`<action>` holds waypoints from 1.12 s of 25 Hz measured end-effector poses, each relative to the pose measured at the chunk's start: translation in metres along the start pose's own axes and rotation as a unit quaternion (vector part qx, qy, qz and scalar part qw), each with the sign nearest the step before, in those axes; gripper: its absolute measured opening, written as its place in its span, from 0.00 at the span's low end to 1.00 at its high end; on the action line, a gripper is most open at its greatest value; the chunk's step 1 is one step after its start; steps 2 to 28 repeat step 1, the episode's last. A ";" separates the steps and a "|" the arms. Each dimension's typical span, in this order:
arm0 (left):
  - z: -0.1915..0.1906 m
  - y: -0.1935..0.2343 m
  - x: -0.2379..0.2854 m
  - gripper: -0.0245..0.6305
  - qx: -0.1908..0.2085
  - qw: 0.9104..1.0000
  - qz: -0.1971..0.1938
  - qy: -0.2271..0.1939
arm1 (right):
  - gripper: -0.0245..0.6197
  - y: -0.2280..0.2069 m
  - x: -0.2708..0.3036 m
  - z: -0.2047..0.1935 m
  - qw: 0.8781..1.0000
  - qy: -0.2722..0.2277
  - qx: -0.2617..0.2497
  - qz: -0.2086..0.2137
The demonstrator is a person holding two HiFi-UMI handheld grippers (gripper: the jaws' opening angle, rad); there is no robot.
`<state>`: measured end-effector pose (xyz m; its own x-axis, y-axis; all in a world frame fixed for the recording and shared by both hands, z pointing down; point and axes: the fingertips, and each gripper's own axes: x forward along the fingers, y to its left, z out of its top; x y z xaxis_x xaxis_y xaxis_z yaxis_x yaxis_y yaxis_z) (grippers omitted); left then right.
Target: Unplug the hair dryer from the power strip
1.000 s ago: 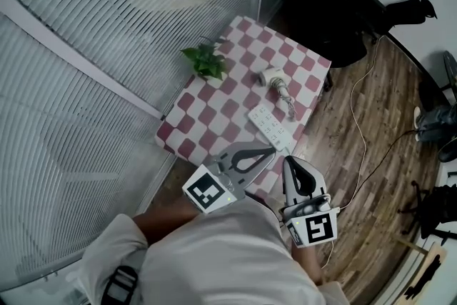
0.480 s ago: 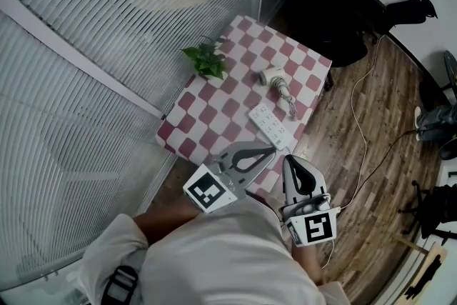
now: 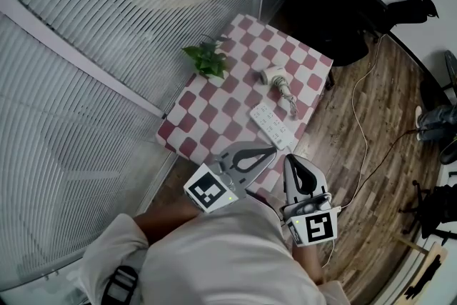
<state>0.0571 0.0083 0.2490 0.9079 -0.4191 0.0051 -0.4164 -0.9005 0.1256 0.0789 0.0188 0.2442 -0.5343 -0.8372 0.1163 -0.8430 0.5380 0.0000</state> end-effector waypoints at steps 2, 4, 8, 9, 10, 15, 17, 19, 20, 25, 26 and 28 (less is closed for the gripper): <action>0.000 0.000 0.000 0.08 0.000 1.000 0.000 0.001 | 0.09 0.000 0.000 0.000 1.000 0.000 0.000 0.000; 0.000 0.000 0.000 0.08 0.000 1.000 0.000 0.001 | 0.09 0.000 0.000 0.000 1.000 0.000 0.000 0.000; 0.000 0.000 0.000 0.08 0.000 1.000 0.000 0.001 | 0.09 0.000 0.000 0.000 1.000 0.000 0.000 0.000; 0.000 0.000 0.000 0.08 0.000 1.000 0.000 0.001 | 0.09 0.000 0.000 0.000 1.000 0.000 0.000 0.000; 0.000 0.000 0.000 0.08 0.000 1.000 0.000 0.001 | 0.09 0.000 0.000 0.000 1.000 0.000 0.000 0.000; 0.000 0.000 0.000 0.08 0.000 1.000 0.000 0.001 | 0.09 0.000 0.000 0.000 1.000 0.000 0.000 0.000; 0.000 0.000 0.000 0.08 0.000 1.000 0.000 0.001 | 0.09 0.000 0.000 0.000 1.000 0.000 0.000 0.000; 0.000 0.000 0.000 0.08 0.000 1.000 0.000 0.001 | 0.09 0.000 0.000 0.000 1.000 0.000 0.000 0.000; 0.000 0.000 0.000 0.08 0.000 1.000 0.000 0.001 | 0.09 0.000 0.000 0.000 1.000 0.000 0.000 0.000; 0.000 0.000 0.000 0.08 0.000 1.000 0.000 0.001 | 0.09 0.000 0.000 0.000 1.000 0.000 0.000 0.000; 0.000 0.000 0.000 0.08 0.000 1.000 0.000 0.001 | 0.09 0.000 0.000 0.000 1.000 0.000 0.000 0.000; 0.000 0.000 0.000 0.08 0.000 1.000 0.000 0.001 | 0.09 0.000 0.000 0.000 1.000 0.000 0.000 0.000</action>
